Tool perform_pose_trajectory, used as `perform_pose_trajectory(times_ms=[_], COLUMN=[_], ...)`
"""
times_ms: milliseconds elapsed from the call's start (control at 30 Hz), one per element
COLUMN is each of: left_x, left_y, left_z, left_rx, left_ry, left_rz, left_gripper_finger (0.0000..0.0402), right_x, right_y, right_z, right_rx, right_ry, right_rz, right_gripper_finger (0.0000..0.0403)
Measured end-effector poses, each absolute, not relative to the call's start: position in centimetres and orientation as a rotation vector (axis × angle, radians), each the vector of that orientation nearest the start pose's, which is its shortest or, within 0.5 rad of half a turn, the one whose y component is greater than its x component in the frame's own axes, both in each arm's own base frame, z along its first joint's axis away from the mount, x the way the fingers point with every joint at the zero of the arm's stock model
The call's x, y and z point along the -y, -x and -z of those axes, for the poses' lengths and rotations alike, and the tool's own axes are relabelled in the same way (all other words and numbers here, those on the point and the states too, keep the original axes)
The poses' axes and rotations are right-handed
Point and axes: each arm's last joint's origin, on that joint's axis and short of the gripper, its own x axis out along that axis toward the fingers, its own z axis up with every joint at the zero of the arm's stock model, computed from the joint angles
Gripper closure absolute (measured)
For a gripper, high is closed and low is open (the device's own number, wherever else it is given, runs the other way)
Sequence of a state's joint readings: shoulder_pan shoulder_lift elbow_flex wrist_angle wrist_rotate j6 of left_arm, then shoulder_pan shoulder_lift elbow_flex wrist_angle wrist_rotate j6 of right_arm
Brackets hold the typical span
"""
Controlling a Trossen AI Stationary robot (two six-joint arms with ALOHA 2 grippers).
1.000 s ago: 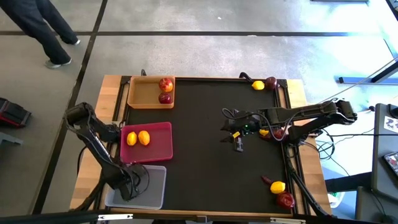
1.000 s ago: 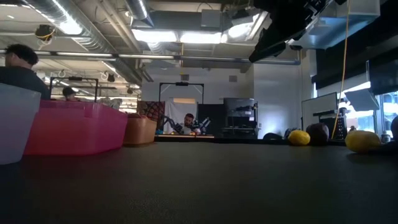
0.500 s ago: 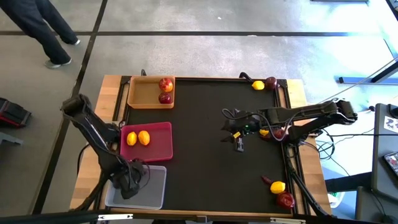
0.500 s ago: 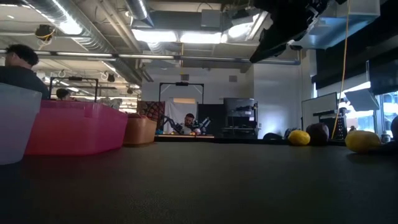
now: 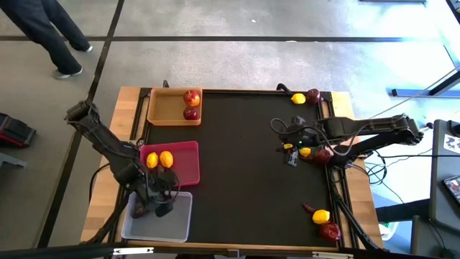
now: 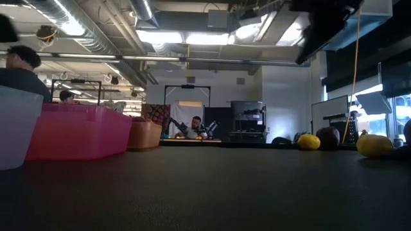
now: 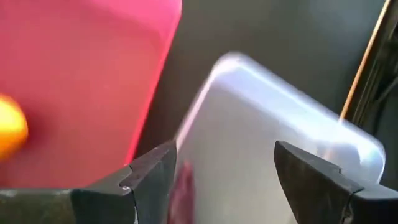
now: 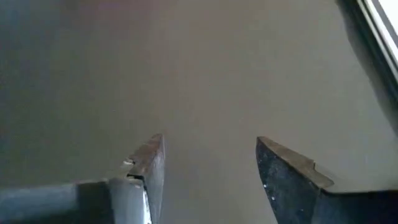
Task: Sort produce into baskets
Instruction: Put the middle lemon into the pink bin
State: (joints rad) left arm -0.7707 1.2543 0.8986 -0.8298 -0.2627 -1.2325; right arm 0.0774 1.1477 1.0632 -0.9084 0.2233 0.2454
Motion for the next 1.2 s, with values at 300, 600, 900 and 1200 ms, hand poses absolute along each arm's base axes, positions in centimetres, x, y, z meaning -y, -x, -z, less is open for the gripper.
perform_pose_trajectory(times_ms=[300,600,900,1200], left_x=[13.4,11.9,11.3,11.1], left_y=[-19.0,-20.6,-21.4,-21.6], left_z=[-24.5,-24.9,-25.2,-25.2], left_rx=[-0.818,-0.719,-0.691,-0.689], left_ry=[0.336,0.254,0.217,0.220], left_rz=[-0.312,-0.367,-0.356,-0.364], left_gripper_finger=[0.0137,0.0137,0.0137,0.0137], right_x=[-0.4,0.1,3.4,4.9], right_y=[-17.6,-17.0,-15.9,-15.8], right_z=[-29.3,-27.2,-23.2,-20.2], right_rx=[-1.183,-1.242,-1.308,-1.387], right_ry=[-0.343,-0.410,-0.571,-0.697], right_rz=[0.591,0.705,0.885,0.932], right_gripper_finger=[0.0198,0.0154,0.0059,0.0081])
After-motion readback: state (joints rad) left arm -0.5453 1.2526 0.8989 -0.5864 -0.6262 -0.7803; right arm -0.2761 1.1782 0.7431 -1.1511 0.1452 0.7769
